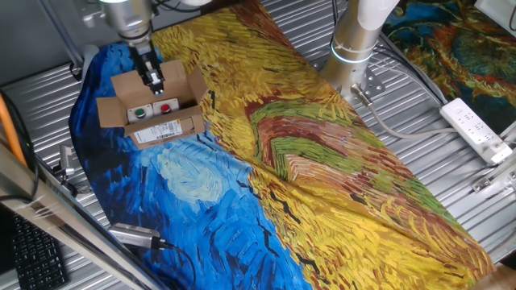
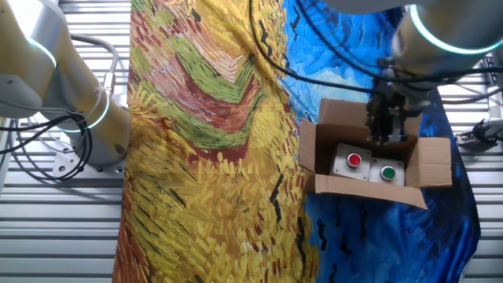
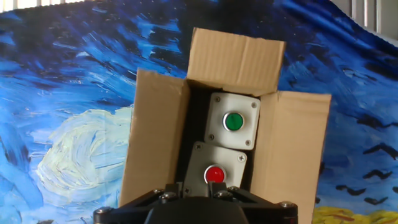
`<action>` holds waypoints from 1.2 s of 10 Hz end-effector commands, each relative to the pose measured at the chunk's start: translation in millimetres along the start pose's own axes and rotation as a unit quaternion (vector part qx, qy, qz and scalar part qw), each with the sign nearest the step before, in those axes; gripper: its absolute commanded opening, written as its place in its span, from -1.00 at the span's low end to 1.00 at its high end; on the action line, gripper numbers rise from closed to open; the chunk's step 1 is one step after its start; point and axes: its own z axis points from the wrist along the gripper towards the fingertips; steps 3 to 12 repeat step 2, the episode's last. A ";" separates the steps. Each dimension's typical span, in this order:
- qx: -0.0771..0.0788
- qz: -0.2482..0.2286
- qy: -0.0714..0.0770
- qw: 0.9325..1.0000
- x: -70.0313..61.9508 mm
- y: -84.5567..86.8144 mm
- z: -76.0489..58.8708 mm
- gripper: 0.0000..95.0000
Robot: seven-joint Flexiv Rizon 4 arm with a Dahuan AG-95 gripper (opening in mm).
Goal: Open a box
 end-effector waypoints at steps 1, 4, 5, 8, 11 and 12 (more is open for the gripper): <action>-0.003 -0.001 0.007 1.000 -0.6 1.7 -0.5 -0.60; -0.003 -0.002 0.007 1.000 1.9 2.2 -0.4 -0.60; -0.003 -0.002 0.007 1.000 1.9 2.2 -0.4 -0.60; -0.003 -0.002 0.007 1.000 1.9 2.2 -0.4 -0.60; -0.003 -0.002 0.007 1.000 1.9 2.2 -0.4 -0.60; -0.003 -0.002 0.007 1.000 1.9 2.2 -0.4 -0.60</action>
